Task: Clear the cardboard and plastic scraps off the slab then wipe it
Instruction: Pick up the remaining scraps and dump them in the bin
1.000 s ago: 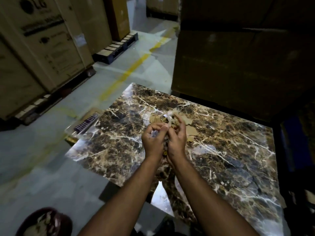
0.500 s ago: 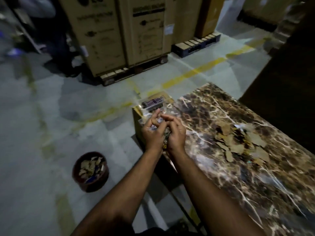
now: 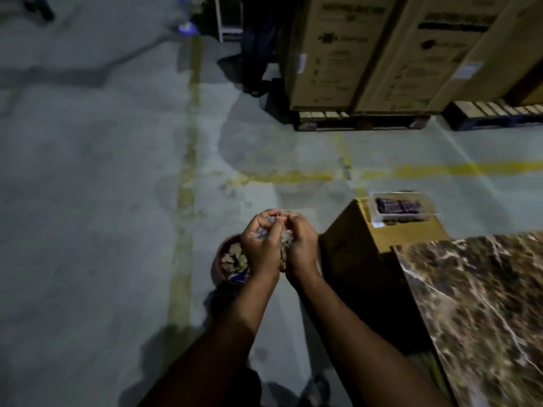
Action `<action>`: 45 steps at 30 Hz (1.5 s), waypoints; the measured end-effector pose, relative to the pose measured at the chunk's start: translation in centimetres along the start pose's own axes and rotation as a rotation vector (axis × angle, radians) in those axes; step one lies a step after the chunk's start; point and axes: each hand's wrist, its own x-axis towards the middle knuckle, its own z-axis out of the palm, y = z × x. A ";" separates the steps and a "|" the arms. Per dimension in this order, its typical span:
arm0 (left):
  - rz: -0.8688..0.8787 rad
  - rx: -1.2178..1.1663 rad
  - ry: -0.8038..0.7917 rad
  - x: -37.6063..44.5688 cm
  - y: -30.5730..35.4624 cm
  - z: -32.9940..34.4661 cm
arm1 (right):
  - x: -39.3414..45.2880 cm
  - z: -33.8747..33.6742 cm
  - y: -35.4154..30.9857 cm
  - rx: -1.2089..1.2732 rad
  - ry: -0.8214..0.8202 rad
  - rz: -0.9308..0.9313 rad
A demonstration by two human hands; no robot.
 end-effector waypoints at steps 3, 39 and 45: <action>-0.015 -0.002 0.112 3.1 0.2 -3.4 | 0.6 4.5 1.3 0.015 -0.095 0.086; 0.097 1.132 -0.222 28.5 -49.7 -20.8 | 22.9 9.4 58.5 -0.723 -1.060 0.031; 0.006 1.459 -0.415 26.1 -48.9 -23.6 | 23.1 6.0 57.1 -0.981 -1.049 -0.039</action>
